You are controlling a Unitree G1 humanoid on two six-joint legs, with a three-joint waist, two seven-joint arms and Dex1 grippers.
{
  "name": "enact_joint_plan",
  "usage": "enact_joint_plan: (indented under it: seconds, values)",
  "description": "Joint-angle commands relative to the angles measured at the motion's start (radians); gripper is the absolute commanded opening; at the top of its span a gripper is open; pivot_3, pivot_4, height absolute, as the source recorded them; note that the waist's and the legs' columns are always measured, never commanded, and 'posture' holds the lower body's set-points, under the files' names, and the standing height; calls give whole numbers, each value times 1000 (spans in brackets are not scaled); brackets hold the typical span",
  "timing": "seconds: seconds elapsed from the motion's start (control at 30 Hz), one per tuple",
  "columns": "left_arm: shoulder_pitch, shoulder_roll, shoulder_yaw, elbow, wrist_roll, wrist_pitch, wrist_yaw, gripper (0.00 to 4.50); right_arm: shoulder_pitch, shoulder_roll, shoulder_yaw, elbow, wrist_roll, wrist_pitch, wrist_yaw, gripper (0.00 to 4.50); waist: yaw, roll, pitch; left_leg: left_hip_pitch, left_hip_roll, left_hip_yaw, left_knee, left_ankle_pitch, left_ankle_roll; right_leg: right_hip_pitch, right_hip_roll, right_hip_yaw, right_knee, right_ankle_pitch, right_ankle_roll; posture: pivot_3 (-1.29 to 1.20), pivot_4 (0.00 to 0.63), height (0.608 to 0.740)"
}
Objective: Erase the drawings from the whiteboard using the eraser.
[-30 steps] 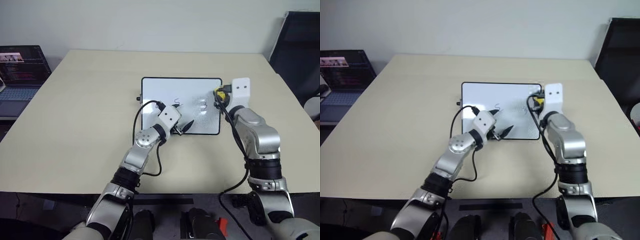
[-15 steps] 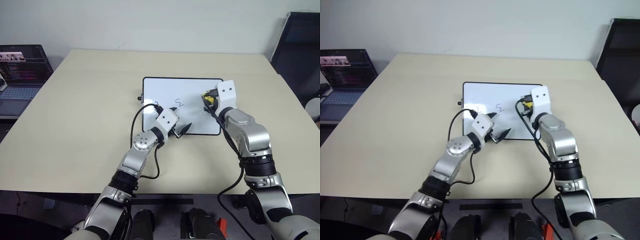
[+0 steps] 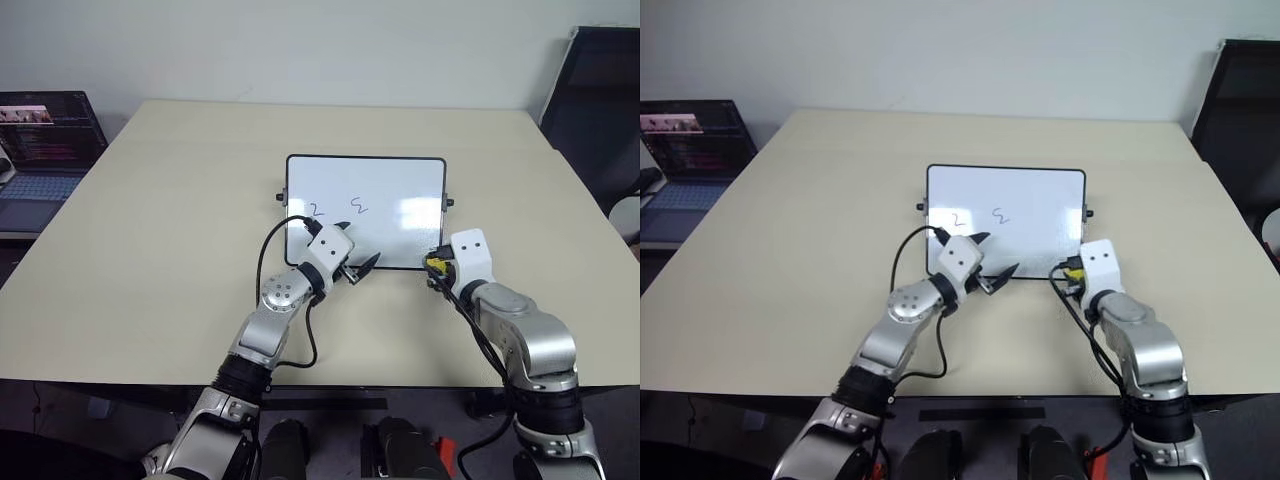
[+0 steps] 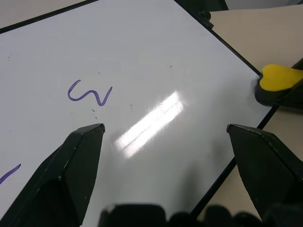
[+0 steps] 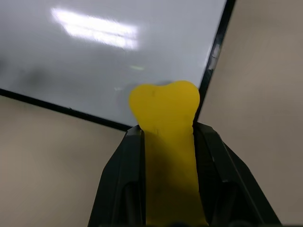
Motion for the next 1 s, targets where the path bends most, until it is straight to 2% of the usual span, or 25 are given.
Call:
enact_joint_plan:
  seconds: [0.03, 0.13, 0.27, 0.63, 0.8, 1.0]
  values:
    - [-17, -5, 7, -31, -10, -3, -2, 4500, -32, 3, -47, -15, 2, -14, -15, 1037, 0, 0, 0, 0, 0, 0, 0, 0, 0, 0, 0, 0, 0, 0, 0, 0, 150, 740]
    - [-34, -13, -1, -11, -10, -15, -10, 4500, -56, 16, -64, -24, 7, -64, -16, 1037, 0, 0, 0, 0, -1, 0, 0, 0, 0, 0, 0, 0, 0, 0, 0, 0, 150, 740]
    - [-39, -21, 5, 0, -9, -20, -1, 4500, -31, -28, -46, -47, -10, -152, 10, 1037, 1, 0, 0, -1, -1, 0, -1, 0, 0, -1, 0, 0, -2, 0, 0, 0, 150, 740]
    - [-71, -21, 44, 26, -15, -48, 34, 4500, -2, -52, -87, -110, -29, -296, -15, 1037, 1, 0, 0, -2, -1, 0, -1, 0, 0, -1, 0, -1, -2, 0, 0, 0, 150, 740]
    - [-58, -12, 86, -12, -10, -36, 85, 4500, -14, -79, -71, -82, -52, -392, -3, 1037, 0, 0, 0, -2, -1, 0, -1, 0, 0, -1, 0, 0, -2, 0, 0, 0, 150, 740]
    - [28, 7, 118, -95, 31, 34, 178, 4500, -148, -60, -12, 82, -59, -498, 23, 1037, -7, 0, 0, -1, -1, 0, -1, 0, 0, -1, 0, 1, -1, 0, 0, 0, 150, 740]
